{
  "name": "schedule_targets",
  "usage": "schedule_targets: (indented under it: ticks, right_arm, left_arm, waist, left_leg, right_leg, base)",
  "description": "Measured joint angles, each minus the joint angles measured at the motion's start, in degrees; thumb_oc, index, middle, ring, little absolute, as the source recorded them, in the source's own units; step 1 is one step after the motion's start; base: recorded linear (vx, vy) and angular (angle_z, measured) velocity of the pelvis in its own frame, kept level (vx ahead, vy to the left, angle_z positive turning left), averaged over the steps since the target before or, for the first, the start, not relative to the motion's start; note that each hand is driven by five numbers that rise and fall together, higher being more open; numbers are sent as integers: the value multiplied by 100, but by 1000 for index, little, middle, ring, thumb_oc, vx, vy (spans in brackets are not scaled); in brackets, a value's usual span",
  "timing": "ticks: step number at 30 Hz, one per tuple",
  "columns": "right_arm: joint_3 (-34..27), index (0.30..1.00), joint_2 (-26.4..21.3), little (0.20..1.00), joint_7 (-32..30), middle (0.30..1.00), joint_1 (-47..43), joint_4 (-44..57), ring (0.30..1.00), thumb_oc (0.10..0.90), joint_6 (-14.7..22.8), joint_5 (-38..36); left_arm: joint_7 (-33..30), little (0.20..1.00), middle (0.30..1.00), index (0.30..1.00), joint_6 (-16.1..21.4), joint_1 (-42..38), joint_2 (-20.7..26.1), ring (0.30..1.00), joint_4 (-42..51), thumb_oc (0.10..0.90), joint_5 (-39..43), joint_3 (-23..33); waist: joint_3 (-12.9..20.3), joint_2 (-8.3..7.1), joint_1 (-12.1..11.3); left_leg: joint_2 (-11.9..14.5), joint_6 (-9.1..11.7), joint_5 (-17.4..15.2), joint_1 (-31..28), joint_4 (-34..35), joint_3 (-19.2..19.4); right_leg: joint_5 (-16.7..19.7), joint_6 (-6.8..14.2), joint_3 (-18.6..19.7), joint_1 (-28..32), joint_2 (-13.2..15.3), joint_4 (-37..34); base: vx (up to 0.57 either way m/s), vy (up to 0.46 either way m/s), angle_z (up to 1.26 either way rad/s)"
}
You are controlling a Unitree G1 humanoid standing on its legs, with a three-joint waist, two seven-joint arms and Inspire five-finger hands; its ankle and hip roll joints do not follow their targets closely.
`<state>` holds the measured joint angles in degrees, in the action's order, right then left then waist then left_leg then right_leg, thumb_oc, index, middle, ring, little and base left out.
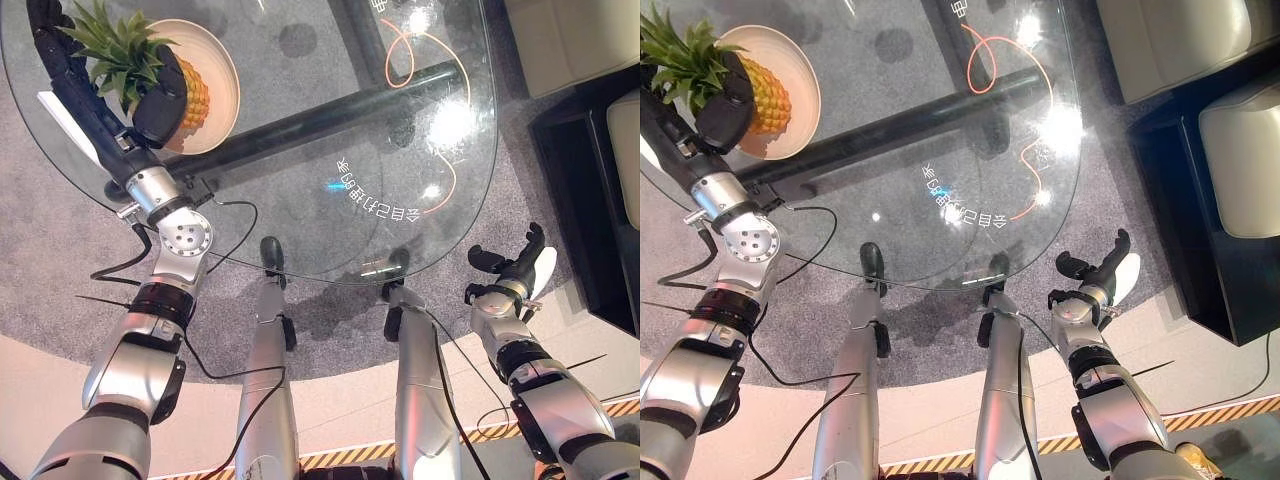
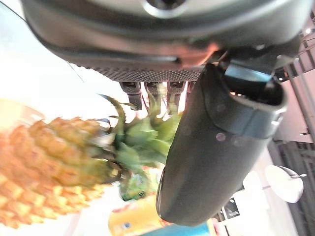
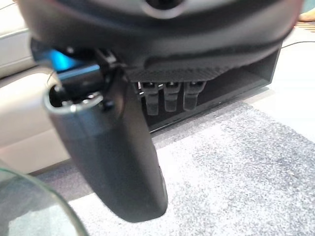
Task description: Pick up the fruit to the plate
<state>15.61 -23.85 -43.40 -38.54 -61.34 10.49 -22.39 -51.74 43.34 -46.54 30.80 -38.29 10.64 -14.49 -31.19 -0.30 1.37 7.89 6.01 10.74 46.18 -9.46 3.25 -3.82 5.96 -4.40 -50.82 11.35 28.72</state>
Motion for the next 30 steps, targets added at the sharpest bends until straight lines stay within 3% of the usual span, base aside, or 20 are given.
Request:
schedule_targets:
  ticks: [12,17,23,25,27,30]
  right_arm:
    - [-175,900,139,900,-54,900,125,-12,900,800,-1,-2]
    - [-237,900,150,900,-53,900,301,-72,900,800,-1,0]
    - [-639,900,196,900,167,900,1198,-69,900,800,-7,66]
    - [-915,900,168,900,481,900,1689,-96,900,800,-4,172]
    - [-1143,900,143,900,777,900,2318,-160,900,800,2,233]
    - [-1261,900,174,900,1231,900,2949,-458,900,800,-52,350]
  left_arm:
    - [189,900,900,900,98,201,-53,900,762,800,-106,250]
    - [920,900,900,900,57,279,-51,900,1037,800,347,258]
    - [2044,900,900,900,-601,1337,-48,900,1135,800,1665,726]
    - [2362,900,900,900,-936,1926,-59,900,1120,800,2112,999]
    - [2562,900,900,900,-1173,2410,-87,900,963,800,2266,1173]
    - [2904,900,900,900,-1676,3061,-120,900,529,800,2401,1473]
  waist:
    - [0,26,-168]
    - [-3,84,-214]
    - [4,175,-115]
    - [25,207,-98]
    - [204,247,-100]
    - [772,248,-127]
  left_leg:
    - [-79,-5,-4,-478,55,-18]
    - [-80,-5,-5,-864,129,-44]
    - [-76,-46,-37,-2374,665,60]
    - [-85,-78,-59,-3125,967,127]
    - [-109,-102,-168,-3717,1222,138]
    - [-186,-131,-168,-4033,1435,190]
  right_leg:
    - [-45,48,-20,491,84,-10]
    - [-45,50,-75,926,84,-115]
    - [80,167,-169,2572,65,-964]
    - [236,253,-186,3434,45,-1562]
    - [360,332,-307,4230,52,-2243]
    - [628,366,-358,4768,80,-2862]
  base:
    - [-31,-9,3]
    - [-1,-5,1]
    - [75,34,-3]
    - [204,38,-10]
    - [182,21,7]
    - [232,-4,1]
